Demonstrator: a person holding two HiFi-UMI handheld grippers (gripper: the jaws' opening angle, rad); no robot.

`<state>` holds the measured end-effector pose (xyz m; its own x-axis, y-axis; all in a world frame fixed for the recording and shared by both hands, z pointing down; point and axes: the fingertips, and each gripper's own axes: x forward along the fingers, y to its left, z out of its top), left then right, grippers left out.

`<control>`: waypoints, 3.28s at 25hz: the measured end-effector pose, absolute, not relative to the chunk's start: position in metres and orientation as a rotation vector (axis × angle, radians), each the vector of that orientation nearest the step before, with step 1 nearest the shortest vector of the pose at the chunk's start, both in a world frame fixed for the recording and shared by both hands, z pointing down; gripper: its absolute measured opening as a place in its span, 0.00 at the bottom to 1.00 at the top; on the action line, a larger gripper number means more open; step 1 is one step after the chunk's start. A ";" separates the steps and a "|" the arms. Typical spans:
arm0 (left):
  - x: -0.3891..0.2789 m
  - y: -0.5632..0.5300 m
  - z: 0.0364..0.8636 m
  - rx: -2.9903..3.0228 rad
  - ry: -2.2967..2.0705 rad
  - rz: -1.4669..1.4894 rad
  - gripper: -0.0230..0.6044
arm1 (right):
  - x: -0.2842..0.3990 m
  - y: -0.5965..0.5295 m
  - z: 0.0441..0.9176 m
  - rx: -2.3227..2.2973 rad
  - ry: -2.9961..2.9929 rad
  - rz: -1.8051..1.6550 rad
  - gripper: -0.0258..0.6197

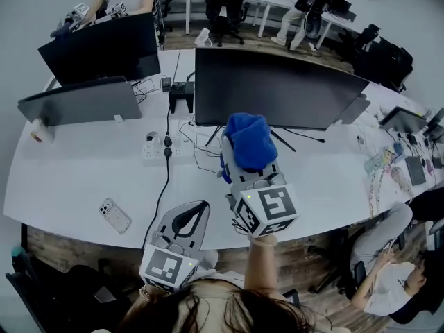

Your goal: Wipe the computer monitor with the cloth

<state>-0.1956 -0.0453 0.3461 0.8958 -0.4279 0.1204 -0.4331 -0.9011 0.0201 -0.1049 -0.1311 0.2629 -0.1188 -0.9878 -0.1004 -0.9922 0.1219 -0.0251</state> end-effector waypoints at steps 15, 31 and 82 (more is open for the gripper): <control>-0.218 -0.092 0.349 2.950 -0.630 0.201 0.05 | -0.121 -0.179 0.240 -2.022 2.229 0.118 0.19; -0.231 -0.121 0.352 2.919 -0.673 0.187 0.05 | -0.134 -0.226 0.216 -2.009 2.273 0.186 0.19; -0.185 -0.179 0.369 2.820 -0.813 0.220 0.05 | -0.101 -0.341 0.180 -1.902 2.435 0.243 0.19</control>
